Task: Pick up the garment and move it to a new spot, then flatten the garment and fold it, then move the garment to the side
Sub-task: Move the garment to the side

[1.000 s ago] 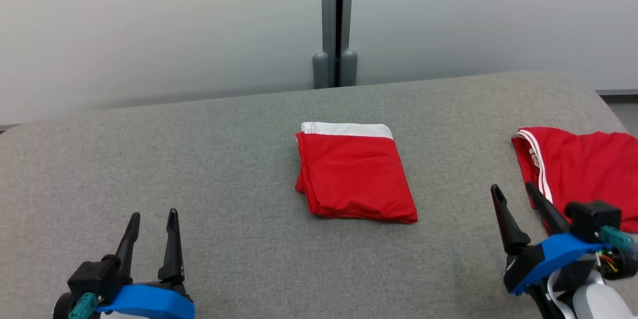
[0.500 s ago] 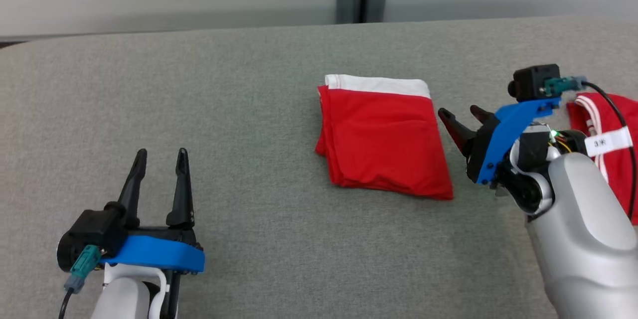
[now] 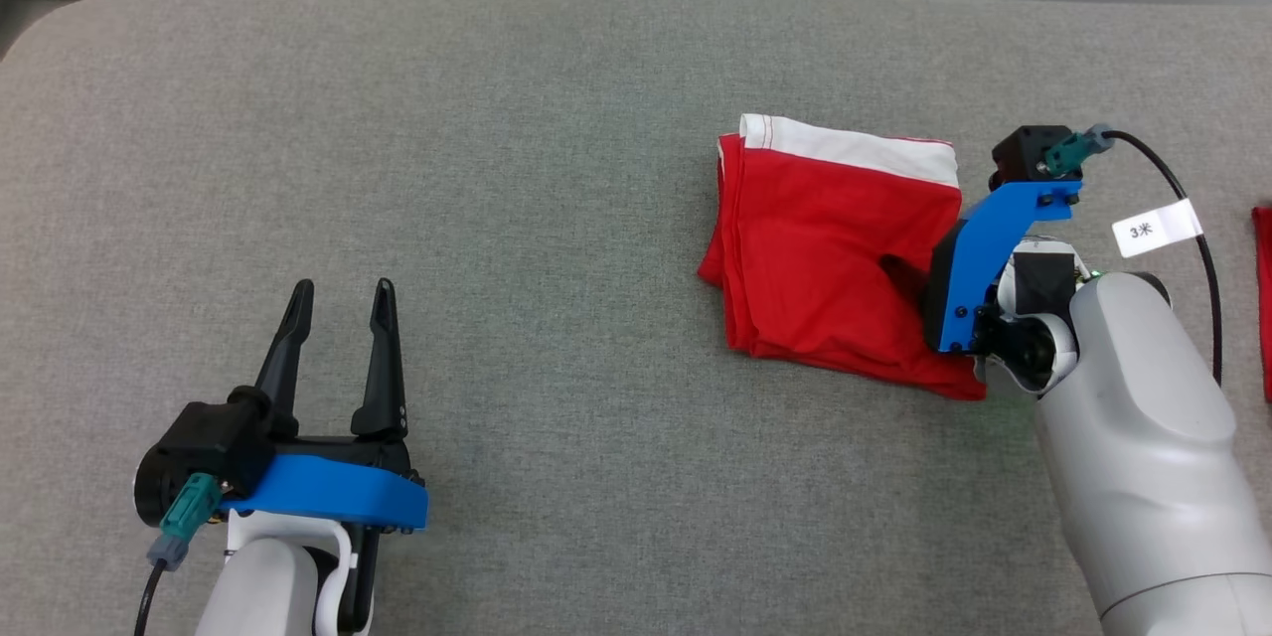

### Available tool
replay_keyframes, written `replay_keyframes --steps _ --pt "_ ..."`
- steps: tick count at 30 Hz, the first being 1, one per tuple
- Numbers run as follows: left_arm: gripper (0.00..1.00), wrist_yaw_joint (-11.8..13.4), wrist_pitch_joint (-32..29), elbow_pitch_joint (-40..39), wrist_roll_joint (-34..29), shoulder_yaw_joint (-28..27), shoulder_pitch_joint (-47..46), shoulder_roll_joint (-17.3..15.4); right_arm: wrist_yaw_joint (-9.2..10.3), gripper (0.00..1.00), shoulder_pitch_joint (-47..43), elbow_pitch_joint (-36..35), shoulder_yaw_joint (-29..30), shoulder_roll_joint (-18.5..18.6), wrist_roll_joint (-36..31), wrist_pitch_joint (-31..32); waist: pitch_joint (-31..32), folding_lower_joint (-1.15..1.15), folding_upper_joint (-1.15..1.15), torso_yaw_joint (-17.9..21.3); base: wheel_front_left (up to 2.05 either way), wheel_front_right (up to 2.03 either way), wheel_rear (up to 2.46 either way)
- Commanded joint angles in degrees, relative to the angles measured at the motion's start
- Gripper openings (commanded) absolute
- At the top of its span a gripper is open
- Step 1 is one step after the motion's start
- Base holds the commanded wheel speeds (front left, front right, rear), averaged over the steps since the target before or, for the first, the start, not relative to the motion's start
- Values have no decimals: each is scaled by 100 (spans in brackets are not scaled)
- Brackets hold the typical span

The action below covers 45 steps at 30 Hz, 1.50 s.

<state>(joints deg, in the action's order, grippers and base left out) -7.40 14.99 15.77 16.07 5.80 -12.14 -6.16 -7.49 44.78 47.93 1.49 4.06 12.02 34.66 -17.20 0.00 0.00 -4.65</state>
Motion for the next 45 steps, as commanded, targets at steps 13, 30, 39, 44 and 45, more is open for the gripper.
replay_keyframes --steps 13,30,39,44,45 --pt "100 -8 25 -69 19 -52 159 -114 0 0 182 -1074 -2391 491 1266 479 279 0 0 913 0 0 0" --pt "100 -9 -26 -431 -127 233 -185 -487 -1 0 1446 -2841 -5590 3441 2508 -175 -276 0 0 2593 0 0 0" --pt "100 -9 -418 -894 -175 492 -500 -967 0 0 2095 -1777 -5960 3765 2302 -1297 -977 0 0 2896 0 0 0" --pt "100 -7 -710 -1287 -213 465 -522 -1209 0 0 2176 -977 -5671 3651 2331 -1849 -1348 0 0 2911 0 0 0" --pt "100 0 -751 -1352 -213 463 -507 -1238 0 0 2156 -806 -5594 3614 2299 -1949 -1386 0 0 2902 0 0 0"
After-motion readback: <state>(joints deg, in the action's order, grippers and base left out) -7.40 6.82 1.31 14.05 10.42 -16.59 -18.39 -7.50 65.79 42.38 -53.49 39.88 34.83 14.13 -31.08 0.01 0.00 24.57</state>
